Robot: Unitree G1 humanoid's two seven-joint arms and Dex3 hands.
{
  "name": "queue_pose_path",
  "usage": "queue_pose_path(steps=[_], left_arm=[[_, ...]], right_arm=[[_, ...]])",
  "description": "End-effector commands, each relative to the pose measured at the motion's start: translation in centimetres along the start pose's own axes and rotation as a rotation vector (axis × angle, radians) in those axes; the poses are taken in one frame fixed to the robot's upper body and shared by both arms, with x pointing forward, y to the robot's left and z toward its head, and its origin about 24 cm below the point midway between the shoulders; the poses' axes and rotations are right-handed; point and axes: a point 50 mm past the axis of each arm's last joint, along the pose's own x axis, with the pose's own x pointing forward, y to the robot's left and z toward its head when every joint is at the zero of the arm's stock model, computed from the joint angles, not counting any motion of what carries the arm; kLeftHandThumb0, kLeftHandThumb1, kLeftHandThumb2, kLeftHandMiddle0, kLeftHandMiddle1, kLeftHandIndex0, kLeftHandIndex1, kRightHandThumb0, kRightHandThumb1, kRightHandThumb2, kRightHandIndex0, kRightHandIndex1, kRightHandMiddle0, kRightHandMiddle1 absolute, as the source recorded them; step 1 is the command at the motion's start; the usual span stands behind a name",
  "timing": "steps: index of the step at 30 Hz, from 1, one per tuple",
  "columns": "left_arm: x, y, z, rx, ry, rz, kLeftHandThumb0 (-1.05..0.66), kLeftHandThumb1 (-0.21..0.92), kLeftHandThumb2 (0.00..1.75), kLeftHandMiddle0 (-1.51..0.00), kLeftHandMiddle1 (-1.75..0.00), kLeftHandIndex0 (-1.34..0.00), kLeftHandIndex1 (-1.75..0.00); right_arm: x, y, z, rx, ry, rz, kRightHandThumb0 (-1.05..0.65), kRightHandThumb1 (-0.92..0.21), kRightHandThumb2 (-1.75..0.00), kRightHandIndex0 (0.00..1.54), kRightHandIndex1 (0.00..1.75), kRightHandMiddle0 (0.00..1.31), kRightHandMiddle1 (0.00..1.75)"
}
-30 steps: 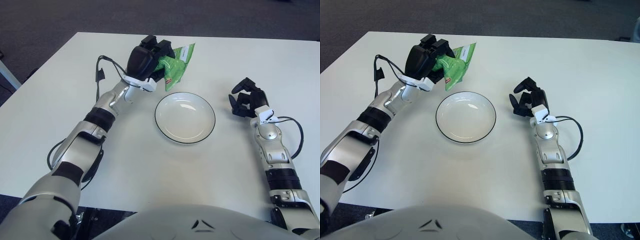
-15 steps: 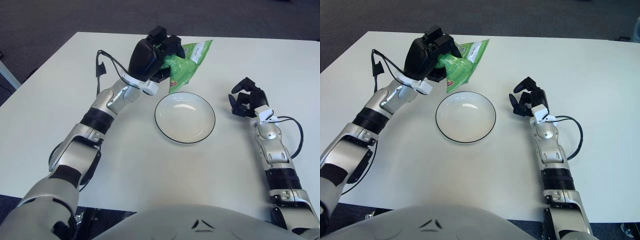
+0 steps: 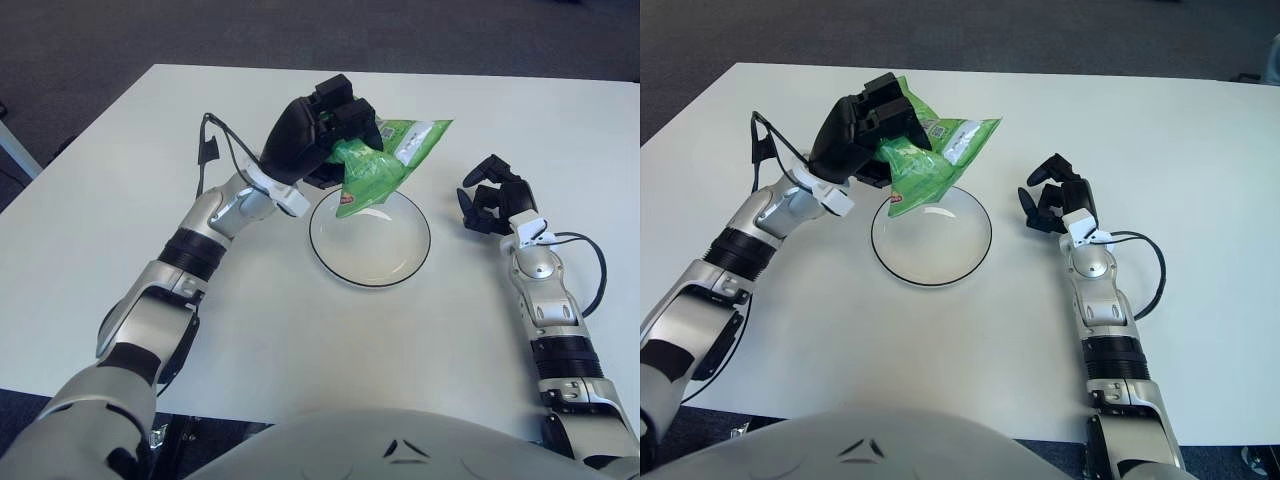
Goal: Put the snack into the plate.
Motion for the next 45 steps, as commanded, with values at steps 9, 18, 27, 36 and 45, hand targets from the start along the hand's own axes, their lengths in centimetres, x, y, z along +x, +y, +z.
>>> queue_pose_path(steps=[9,18,27,36,45], left_arm=[[-1.6,-2.9,2.6,-0.093,-0.083,-0.074,0.52,0.17,1.49,-0.72,-1.75,-0.9,-1.75],[-1.6,-3.3,2.6,-0.023,-0.124,-0.203,0.51,0.21,1.44,-0.69,-1.75,-0.86,-1.75],[-2.1,-4.8,2.2,0.061,-0.167,-0.28,0.5,0.22,1.43,-0.69,-1.75,-0.84,-1.75],[-3.9,-7.5,2.6,0.098,-0.151,-0.334,0.5,0.23,1.42,-0.67,-1.75,-0.81,-1.75],[-4.4,-8.0,2.5,0.155,-0.155,-0.416,0.49,0.25,1.4,-0.66,-1.75,-0.77,-1.75]], right_arm=[[-2.5,1.8,-5.0,-0.016,0.272,0.098,-0.4,-0.59,-0.97,0.98,1.75,0.41,1.75],[-2.4,1.9,-5.0,-0.023,0.276,0.097,-0.4,-0.6,-0.95,0.91,1.75,0.4,1.75],[-2.4,1.9,-5.0,-0.017,0.276,0.1,-0.4,-0.61,-0.94,0.89,1.75,0.39,1.75],[-2.5,1.9,-4.9,-0.022,0.273,0.107,-0.4,-0.61,-0.94,0.9,1.75,0.39,1.75],[-2.5,1.9,-5.0,-0.015,0.28,0.103,-0.4,-0.61,-0.94,0.93,1.75,0.39,1.75]])
